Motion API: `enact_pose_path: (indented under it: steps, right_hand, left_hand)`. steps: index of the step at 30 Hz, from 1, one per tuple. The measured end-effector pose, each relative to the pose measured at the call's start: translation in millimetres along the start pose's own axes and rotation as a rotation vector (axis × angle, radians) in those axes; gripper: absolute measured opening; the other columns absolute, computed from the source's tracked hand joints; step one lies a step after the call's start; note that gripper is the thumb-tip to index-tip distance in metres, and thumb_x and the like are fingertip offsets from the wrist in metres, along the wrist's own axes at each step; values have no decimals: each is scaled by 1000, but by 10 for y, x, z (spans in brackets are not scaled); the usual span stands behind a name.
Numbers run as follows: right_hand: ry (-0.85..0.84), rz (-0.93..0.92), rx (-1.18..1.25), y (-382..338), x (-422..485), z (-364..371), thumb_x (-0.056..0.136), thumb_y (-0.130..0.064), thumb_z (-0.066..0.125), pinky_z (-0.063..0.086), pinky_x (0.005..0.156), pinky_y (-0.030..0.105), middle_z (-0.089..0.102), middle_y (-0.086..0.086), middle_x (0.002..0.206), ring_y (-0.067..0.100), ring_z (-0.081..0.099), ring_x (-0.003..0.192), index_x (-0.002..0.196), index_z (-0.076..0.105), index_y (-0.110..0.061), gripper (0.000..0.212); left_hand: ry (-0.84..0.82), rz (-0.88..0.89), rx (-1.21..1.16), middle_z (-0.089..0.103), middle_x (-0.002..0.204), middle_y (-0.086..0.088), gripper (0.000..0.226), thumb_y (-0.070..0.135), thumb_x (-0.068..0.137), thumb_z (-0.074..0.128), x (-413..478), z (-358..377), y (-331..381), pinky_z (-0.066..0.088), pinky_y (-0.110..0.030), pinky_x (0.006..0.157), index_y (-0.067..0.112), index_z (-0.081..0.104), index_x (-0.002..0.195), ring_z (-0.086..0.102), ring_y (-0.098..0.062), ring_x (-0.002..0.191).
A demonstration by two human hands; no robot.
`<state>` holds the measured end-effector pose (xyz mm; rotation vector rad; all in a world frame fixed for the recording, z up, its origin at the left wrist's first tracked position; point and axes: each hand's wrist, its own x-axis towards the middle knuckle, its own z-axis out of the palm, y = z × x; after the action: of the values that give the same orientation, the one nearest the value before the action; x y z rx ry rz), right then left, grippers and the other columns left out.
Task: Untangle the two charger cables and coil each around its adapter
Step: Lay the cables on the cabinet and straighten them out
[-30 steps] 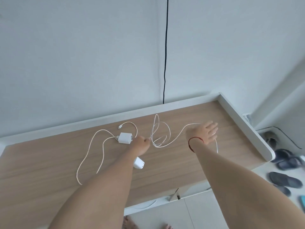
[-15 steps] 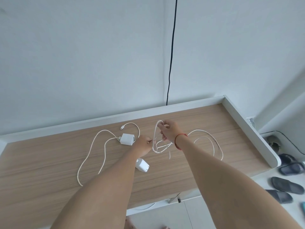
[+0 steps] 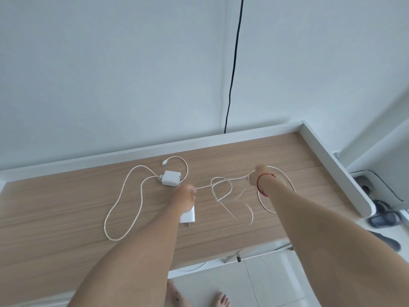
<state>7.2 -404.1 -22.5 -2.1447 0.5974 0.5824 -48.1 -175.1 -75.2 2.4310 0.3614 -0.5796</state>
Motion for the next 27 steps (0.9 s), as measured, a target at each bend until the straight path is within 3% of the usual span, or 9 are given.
enact_pose_path:
  steps: [2,5,8,10,13,18,22,25,27]
  right_hand:
    - [105,-29,-56,-21,67,-56,92,2,44,43,83,31,57,19,121,33,55,114,130,51,6,38]
    - [164,-165,-72,-171,58,-8,91,-4,46,46,92,33,62,17,122,31,58,111,124,59,-1,35]
    - [41,-326,-120,-227,-28,210,89,-12,56,49,87,28,68,10,112,25,64,100,112,67,-9,26]
    - [-151,-423,-332,-192,-109,419,86,-12,62,50,92,30,71,7,109,23,65,103,105,72,-11,22]
    - [-445,-385,-725,-71,-186,763,80,-14,72,52,93,32,70,3,112,22,66,104,106,72,-16,26]
    - [-484,-428,-878,-48,-325,1156,84,-19,66,51,92,29,69,2,113,21,64,106,107,72,-18,24]
    - [-528,-401,-809,-304,-511,1390,85,-23,57,52,73,28,70,1,90,22,67,91,83,73,-20,16]
    - [-592,-363,-685,-579,-702,1668,91,-27,49,57,85,35,71,8,88,25,70,93,95,71,-6,31]
    - [-625,-357,-603,-770,-880,1908,92,-25,48,58,77,33,65,9,82,24,68,78,97,66,-3,29]
  left_hand:
    - [-45,-9,10,56,121,-2,20,11,93,56,-13,65,-54,47,-27,80,18,66,110,59,-22,105]
    - [-59,-42,8,53,128,0,33,21,84,72,-66,165,-111,46,-32,97,19,62,115,53,-19,118]
    - [-64,-83,60,45,121,0,70,47,62,85,-187,197,-110,44,-35,99,18,56,118,47,-20,118]
    - [-110,-97,180,45,116,1,83,52,49,89,-259,204,-134,46,-38,96,18,53,116,48,-20,115]
    - [-133,-57,212,51,116,-1,70,34,52,91,-326,234,-257,51,-37,90,17,55,110,54,-23,108]
    - [-89,8,62,53,103,3,47,15,54,86,-421,97,-567,53,-31,76,25,61,93,55,-19,96]
    - [-14,-14,-49,56,101,5,46,17,56,83,-549,-231,-839,46,-24,68,28,63,96,55,-17,90]
    - [24,-54,-98,52,101,7,49,16,61,79,-661,-608,-1054,44,-23,66,27,63,106,54,-16,91]
    - [2,-95,-122,52,103,7,51,14,61,77,-740,-883,-1283,46,-22,62,28,62,107,56,-17,90]
